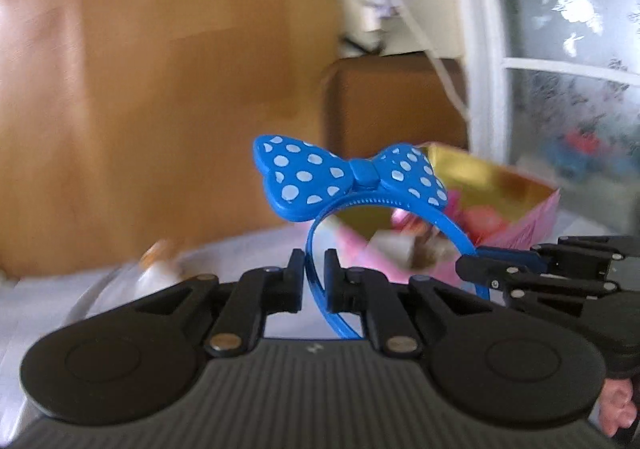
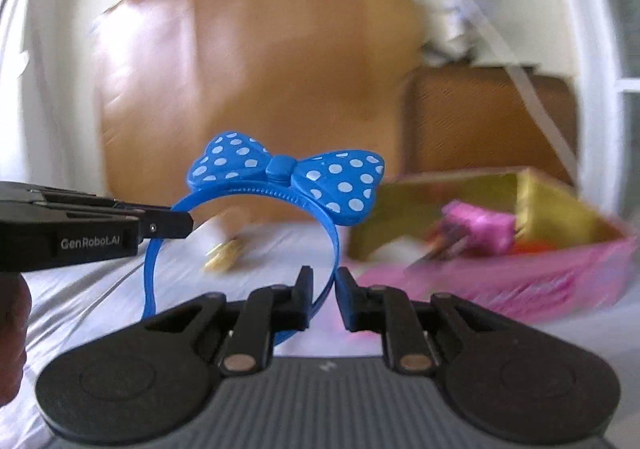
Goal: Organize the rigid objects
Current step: 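Carry the blue headband into the pink tin and open the right gripper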
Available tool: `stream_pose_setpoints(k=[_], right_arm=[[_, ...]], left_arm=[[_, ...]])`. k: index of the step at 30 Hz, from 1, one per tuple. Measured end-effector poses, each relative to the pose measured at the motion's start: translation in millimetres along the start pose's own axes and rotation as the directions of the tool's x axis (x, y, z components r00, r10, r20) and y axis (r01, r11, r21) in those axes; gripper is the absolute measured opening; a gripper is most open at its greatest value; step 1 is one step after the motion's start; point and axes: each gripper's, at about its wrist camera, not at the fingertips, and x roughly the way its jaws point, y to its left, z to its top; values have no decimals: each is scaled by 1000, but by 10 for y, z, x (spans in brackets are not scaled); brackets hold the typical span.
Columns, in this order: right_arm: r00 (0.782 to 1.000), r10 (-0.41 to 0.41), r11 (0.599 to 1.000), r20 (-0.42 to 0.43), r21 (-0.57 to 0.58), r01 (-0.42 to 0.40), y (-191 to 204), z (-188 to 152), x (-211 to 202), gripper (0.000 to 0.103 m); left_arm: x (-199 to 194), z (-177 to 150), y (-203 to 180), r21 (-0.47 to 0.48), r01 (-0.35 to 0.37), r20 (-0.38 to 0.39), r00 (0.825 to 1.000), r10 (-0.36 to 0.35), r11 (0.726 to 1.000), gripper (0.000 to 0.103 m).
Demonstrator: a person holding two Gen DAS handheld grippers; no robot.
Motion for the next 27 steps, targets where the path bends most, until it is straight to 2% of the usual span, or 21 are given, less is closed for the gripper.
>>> stream_pose_setpoints(k=[2, 5, 8, 12, 15, 17, 19, 22, 27], right_arm=[[998, -64, 998, 28, 28, 63, -282, 124, 102, 14], [993, -114, 990, 6, 89, 113, -715, 267, 340, 14], [987, -155, 983, -32, 95, 157, -1011, 365, 616, 14], [978, -191, 978, -80, 67, 197, -1210, 442, 983, 13], [973, -195, 976, -128, 74, 205, -1327, 429, 1252, 17], [964, -205, 968, -170, 114, 226, -1405, 430, 1370, 22], [973, -177, 963, -145, 179, 202, -1474, 402, 1319, 26], [980, -179, 962, -87, 192, 193, -1439, 367, 1138, 31], [985, -171, 964, -1, 205, 167, -1266, 369, 783, 33]], left_arm=[[295, 164, -135, 7, 35, -5, 999, -35, 999, 12], [817, 313, -329, -9, 48, -54, 997, -49, 999, 12], [1258, 373, -462, -48, 36, -113, 993, -42, 998, 12], [1700, 386, -584, -61, 4, -185, 983, -15, 998, 13], [1959, 371, -640, -49, -46, -255, 966, 32, 998, 26], [1981, 401, -639, -64, -68, -271, 961, 48, 996, 51], [1872, 415, -624, -69, -60, -239, 970, 42, 996, 61], [1661, 429, -701, -19, -56, -204, 978, 51, 998, 61], [1250, 404, -706, -24, -30, -194, 981, 25, 999, 61]])
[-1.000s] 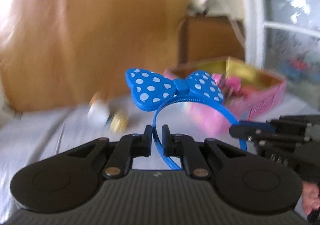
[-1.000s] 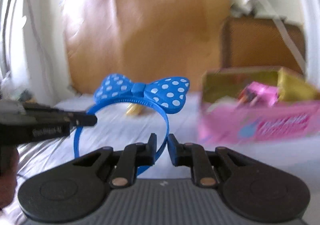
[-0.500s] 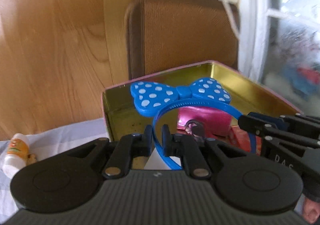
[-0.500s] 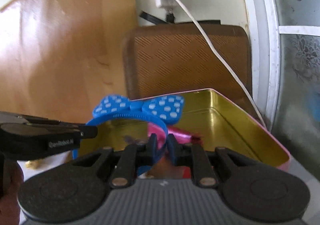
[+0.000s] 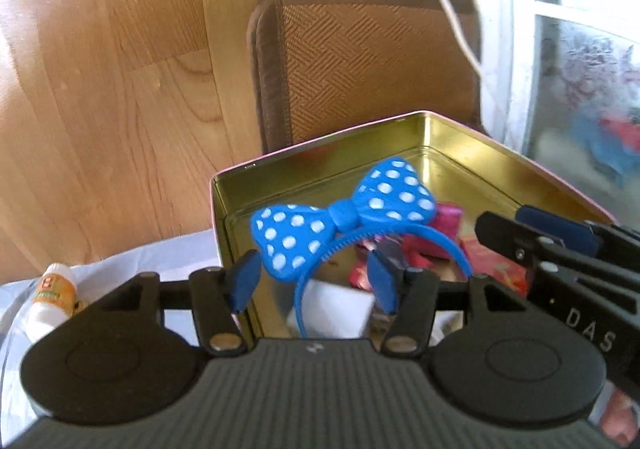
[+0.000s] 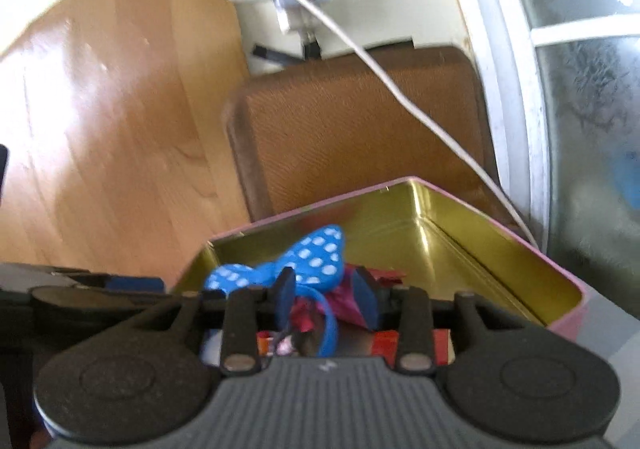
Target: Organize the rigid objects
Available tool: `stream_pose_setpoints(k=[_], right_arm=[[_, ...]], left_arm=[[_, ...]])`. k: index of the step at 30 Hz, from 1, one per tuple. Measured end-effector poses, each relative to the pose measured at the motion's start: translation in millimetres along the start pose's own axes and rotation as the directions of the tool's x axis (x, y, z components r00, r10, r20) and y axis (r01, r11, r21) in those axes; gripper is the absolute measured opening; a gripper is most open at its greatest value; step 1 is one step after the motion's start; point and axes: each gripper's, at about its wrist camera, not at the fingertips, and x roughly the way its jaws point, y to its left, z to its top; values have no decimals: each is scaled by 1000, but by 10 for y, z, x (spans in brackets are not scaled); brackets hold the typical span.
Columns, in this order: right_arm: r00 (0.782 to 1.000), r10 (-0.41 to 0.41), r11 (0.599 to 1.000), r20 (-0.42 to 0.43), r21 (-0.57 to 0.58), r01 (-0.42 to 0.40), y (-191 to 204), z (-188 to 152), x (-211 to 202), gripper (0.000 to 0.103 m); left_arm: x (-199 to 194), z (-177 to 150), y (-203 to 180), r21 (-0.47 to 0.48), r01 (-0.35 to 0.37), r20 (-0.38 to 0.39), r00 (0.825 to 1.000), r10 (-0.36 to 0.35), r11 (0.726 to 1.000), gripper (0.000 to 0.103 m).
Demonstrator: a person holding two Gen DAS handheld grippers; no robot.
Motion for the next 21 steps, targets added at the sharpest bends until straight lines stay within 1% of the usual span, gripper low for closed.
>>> stream_pose_setpoints(k=[2, 5, 9, 13, 16, 21], right_arm=[[1000, -3, 1000, 28, -8, 3, 78, -32, -167, 33], [998, -12, 1000, 60, -7, 13, 168, -109, -422, 33], [997, -21, 1000, 74, 21, 20, 226, -192, -682, 33], [998, -11, 999, 55, 33, 9, 283, -305, -890, 34], [1000, 1, 1000, 25, 29, -2, 337, -403, -985, 35], [1000, 21, 1000, -21, 6, -21, 457, -548, -1064, 35]], left_arm=[[-127, -64, 6, 2, 15, 9, 1000, -15, 1000, 61], [-286, -159, 10, 5, 15, 16, 1000, -16, 1000, 61], [-456, -265, 52, -5, 25, 14, 1000, -25, 1000, 61], [-639, -438, 111, -12, 23, 21, 1000, -23, 1000, 63], [-746, -610, 152, -2, 0, 20, 1000, 0, 1000, 64], [-801, -850, 281, -20, -29, -20, 999, 29, 999, 64]])
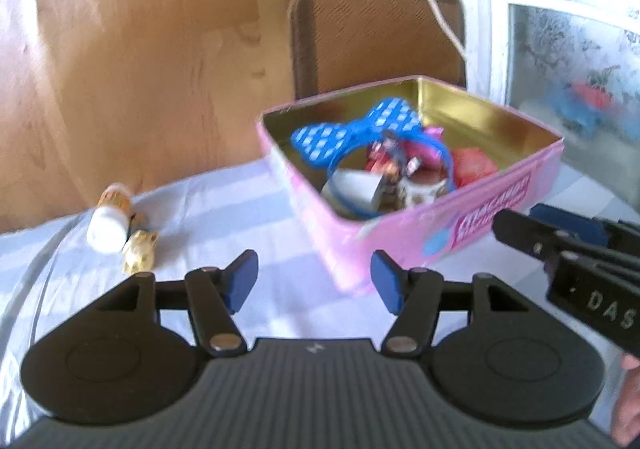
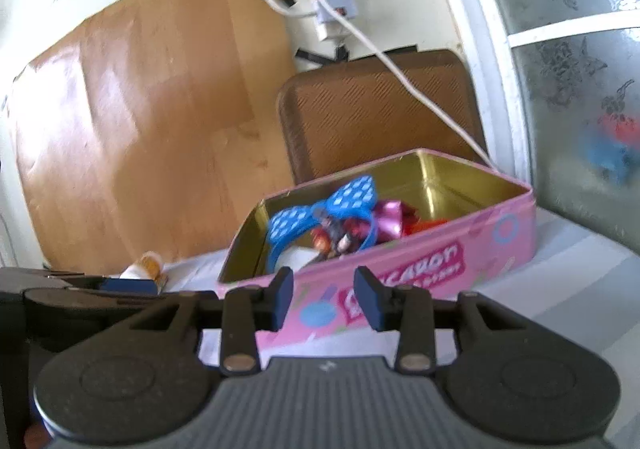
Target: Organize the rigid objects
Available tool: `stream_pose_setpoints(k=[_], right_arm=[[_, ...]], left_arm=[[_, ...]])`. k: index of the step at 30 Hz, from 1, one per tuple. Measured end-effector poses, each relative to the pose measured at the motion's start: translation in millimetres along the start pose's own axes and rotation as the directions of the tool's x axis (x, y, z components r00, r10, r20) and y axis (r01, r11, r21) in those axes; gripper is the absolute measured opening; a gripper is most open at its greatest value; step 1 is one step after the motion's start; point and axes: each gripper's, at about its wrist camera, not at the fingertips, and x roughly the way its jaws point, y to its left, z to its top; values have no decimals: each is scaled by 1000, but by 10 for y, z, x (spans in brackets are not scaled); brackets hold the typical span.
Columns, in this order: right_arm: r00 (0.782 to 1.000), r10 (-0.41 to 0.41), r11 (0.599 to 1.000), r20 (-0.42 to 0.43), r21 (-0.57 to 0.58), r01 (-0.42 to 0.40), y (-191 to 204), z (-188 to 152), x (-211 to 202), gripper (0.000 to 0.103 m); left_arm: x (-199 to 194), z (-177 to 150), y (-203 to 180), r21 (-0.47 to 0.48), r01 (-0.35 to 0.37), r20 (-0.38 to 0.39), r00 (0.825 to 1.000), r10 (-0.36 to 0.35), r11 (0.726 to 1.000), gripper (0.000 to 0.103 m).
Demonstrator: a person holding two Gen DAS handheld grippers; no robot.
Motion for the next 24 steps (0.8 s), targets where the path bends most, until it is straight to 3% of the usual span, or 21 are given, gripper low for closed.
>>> stream_pose_setpoints(k=[5, 13, 24], right_arm=[[999, 8, 1000, -31, -16, -9, 137, -89, -13, 36], [1000, -6, 1000, -10, -14, 6, 293, -97, -129, 38], [997, 2, 999, -74, -54, -6, 528, -198, -37, 38]], left_arm=[[34, -165, 173, -36, -22, -40, 999, 20, 999, 64], [-19, -367, 272, -38, -28, -48, 999, 27, 999, 66], [-9, -513, 511, -74, -48, -54, 998, 44, 996, 69]])
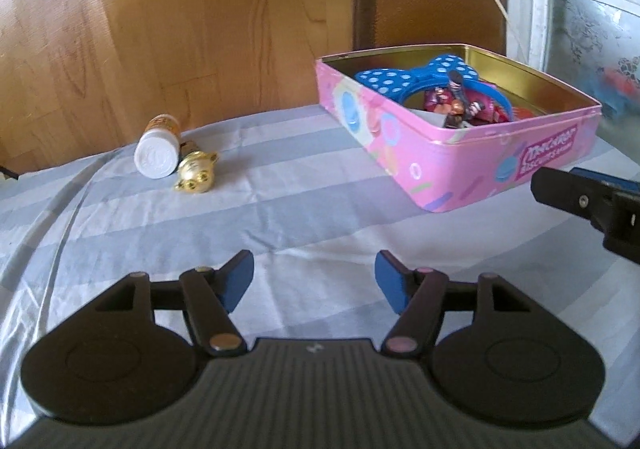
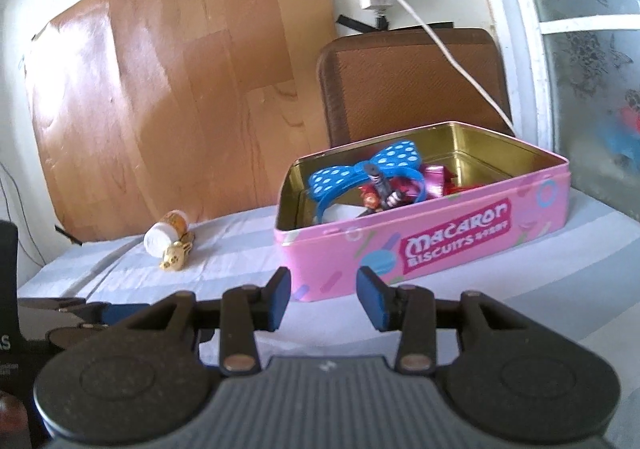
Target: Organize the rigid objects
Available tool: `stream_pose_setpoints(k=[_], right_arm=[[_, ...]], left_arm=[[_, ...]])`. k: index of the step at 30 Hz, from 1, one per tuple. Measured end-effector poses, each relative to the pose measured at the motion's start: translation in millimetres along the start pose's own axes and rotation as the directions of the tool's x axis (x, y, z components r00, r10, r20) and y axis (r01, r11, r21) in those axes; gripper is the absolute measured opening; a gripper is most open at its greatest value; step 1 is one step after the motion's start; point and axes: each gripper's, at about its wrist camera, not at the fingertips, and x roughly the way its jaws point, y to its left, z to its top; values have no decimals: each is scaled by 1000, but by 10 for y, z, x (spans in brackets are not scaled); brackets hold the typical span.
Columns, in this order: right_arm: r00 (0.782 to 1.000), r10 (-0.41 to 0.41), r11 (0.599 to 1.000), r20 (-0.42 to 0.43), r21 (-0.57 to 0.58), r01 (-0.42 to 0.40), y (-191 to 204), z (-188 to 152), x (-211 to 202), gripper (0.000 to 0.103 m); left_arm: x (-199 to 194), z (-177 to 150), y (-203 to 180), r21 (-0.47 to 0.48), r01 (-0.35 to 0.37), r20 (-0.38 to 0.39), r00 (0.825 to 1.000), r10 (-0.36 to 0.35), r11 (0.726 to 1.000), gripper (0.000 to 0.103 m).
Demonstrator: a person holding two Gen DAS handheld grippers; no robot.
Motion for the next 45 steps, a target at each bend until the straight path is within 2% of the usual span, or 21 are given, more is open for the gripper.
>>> stream_pose_setpoints(k=[16, 45], right_arm=[[999, -3, 998, -45, -62, 0, 298, -59, 168, 38], [996, 8, 996, -90, -90, -16, 324, -115, 295, 41]], left_arm=[[61, -91, 369, -75, -20, 2, 1000, 20, 997, 70], [105, -160, 459, -103, 10, 10, 1000, -9, 995, 72]])
